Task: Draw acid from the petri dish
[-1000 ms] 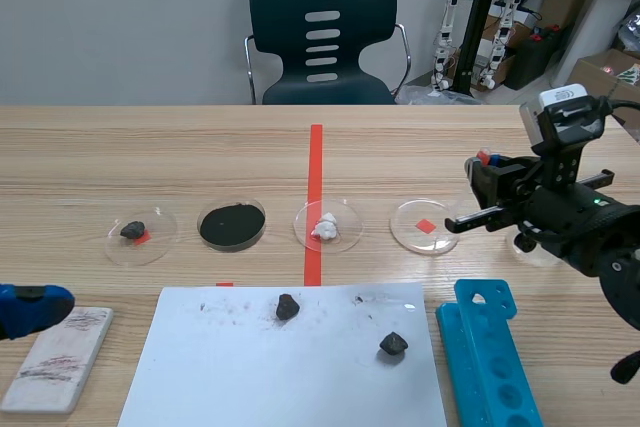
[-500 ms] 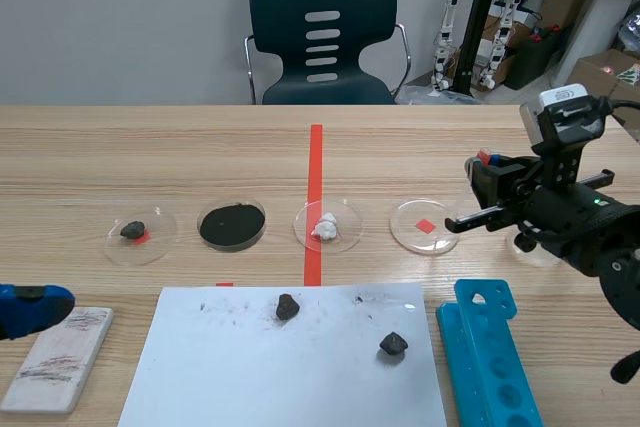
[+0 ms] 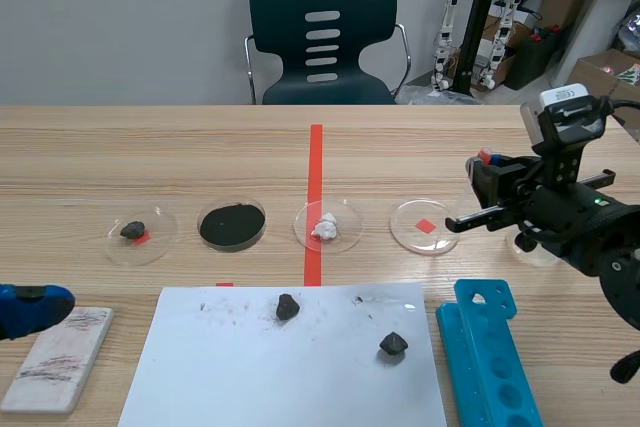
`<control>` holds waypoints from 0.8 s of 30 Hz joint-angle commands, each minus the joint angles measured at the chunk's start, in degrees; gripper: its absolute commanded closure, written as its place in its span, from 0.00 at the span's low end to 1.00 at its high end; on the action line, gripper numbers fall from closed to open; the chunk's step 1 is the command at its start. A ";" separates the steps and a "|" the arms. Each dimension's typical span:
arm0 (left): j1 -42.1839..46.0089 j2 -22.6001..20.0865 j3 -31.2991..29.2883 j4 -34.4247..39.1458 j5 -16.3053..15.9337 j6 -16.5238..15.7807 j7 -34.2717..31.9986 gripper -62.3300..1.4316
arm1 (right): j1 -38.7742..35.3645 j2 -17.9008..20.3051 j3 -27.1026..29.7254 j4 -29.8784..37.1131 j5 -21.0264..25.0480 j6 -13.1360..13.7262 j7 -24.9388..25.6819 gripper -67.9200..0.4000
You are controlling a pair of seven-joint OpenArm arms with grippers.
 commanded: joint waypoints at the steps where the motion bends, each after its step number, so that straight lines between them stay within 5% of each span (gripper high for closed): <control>1: 0.31 -0.20 0.11 0.39 -0.37 -0.09 -0.81 0.00 | 1.09 0.50 0.13 0.42 0.66 0.00 1.27 0.97; 24: 0.31 -0.20 0.11 0.39 -0.37 -0.09 -0.81 0.00 | 1.07 0.50 0.13 0.42 0.68 0.02 2.14 0.93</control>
